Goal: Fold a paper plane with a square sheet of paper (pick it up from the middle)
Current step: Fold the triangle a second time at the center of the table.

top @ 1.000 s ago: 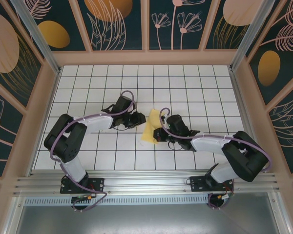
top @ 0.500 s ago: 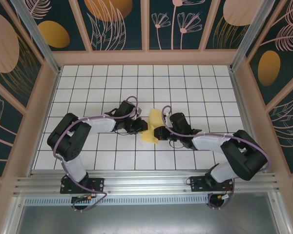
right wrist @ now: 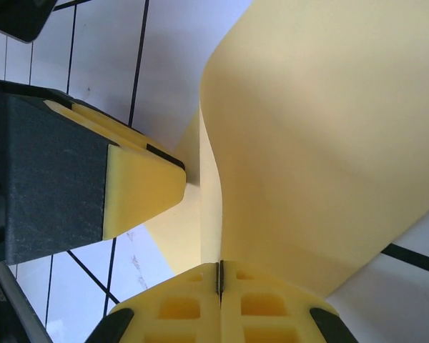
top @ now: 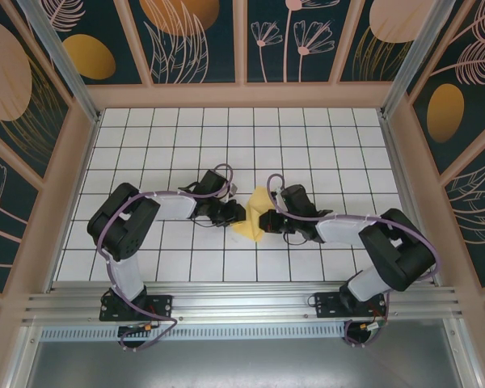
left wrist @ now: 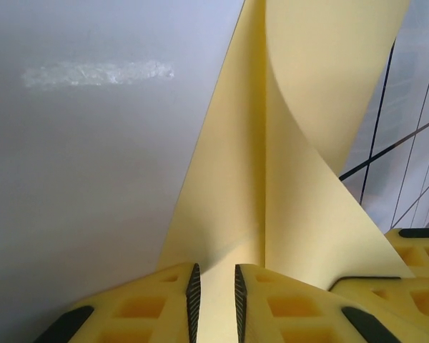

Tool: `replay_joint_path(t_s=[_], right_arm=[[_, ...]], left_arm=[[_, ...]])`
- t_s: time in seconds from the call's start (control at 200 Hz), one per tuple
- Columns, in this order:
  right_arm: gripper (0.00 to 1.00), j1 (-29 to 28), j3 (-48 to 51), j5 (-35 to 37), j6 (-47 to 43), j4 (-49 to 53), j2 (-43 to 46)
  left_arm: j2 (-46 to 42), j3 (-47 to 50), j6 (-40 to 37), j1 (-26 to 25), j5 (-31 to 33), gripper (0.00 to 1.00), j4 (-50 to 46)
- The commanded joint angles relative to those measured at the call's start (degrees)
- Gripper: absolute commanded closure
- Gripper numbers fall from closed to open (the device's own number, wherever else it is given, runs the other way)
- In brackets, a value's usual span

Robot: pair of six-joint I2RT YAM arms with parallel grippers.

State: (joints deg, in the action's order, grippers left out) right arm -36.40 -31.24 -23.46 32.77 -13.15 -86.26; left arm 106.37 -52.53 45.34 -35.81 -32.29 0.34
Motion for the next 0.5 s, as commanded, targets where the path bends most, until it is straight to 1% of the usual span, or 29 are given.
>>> replay_joint_path(t_s=[0.0, 0.38, 0.495], right_arm=[[0.97, 0.8, -2.6, -1.5, -2.6, 2.3, -1.5], [0.95, 1.8, -6.1, -1.8, -7.5, 8.1, -3.9], [0.95, 1.9, -6.3, -0.6, -8.1, 9.4, -3.2]], left_arm=[[1.4, -1.4, -2.5, -0.4, 2.2, 0.76, -2.7], [1.7, -1.9, -3.1, -0.4, 3.3, 0.76, -3.8], [1.7, -1.9, -3.3, -0.4, 3.6, 0.76, -3.9]])
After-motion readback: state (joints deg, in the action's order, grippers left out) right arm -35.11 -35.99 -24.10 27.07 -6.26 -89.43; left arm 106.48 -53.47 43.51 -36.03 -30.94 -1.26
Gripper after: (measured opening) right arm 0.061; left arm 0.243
